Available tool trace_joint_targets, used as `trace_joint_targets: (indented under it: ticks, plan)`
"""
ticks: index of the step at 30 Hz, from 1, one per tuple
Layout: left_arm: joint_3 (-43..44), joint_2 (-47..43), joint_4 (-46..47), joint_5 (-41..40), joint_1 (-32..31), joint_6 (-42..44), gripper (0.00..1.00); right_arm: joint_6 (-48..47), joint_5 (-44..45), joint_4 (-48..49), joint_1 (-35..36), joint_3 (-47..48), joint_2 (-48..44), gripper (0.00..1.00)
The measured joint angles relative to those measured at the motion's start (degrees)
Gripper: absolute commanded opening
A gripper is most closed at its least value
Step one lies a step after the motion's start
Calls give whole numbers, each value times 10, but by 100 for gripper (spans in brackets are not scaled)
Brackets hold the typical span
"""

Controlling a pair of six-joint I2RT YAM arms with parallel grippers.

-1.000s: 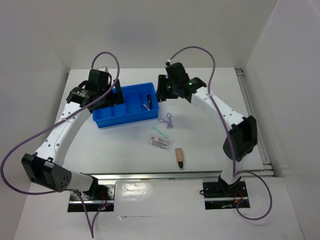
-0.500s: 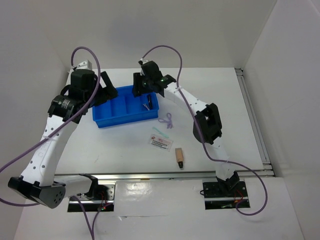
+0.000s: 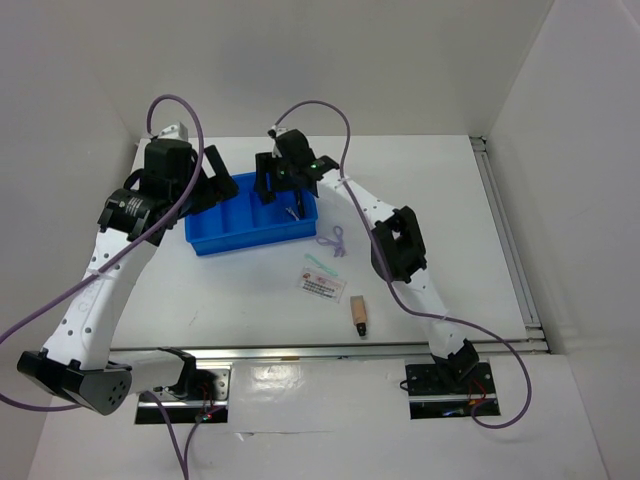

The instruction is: Organize the makeup

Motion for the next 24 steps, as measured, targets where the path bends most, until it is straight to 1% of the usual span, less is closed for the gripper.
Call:
trace_joint_targets:
  ticks: [1, 4, 7, 9, 10, 12, 13, 14, 15, 16, 17, 18, 19, 21, 24]
  plan:
    - [0, 0, -2, 0, 0, 0, 100, 2, -3, 0, 0, 6, 3, 76]
    - [0, 0, -4, 0, 0, 0, 100, 0, -9, 5, 0, 16, 4, 76]
    - [0, 0, -5, 0, 0, 2, 100, 0, -3, 10, 0, 12, -5, 72]
    - [0, 0, -5, 0, 0, 3, 100, -1, 10, 11, 0, -12, -28, 60]
    - [0, 0, -5, 0, 0, 5, 100, -1, 19, 13, 0, -30, -43, 56]
    - [0, 0, -5, 1, 0, 12, 100, -1, 37, 5, 0, -71, -85, 54]
    - [0, -1, -3, 1, 0, 18, 100, 0, 49, 5, 0, -105, -116, 57]
    - [-1, -2, -2, 1, 0, 21, 100, 0, 62, -2, 0, -136, -149, 63]
    - [-2, -3, 2, 2, 0, 26, 100, 0, 70, 7, 0, -179, -186, 71]
    - [-3, -5, 3, 2, 0, 33, 100, -1, 81, 9, 0, -249, -248, 84]
    - [-4, -5, 4, 3, 0, 36, 100, 3, 91, 4, -1, -300, -298, 89]
    - [-4, -6, 6, 3, 0, 39, 100, 7, 100, 10, -3, -363, -353, 97]
    - [-4, -6, 7, 3, 0, 45, 100, 12, 108, 8, -4, -413, -400, 100]
    - [-6, -5, 8, 3, 0, 49, 100, 26, 122, -6, -5, -525, -503, 100]
    - [-10, -2, 12, 4, 0, 50, 100, 57, 129, -31, -7, -659, -621, 100]
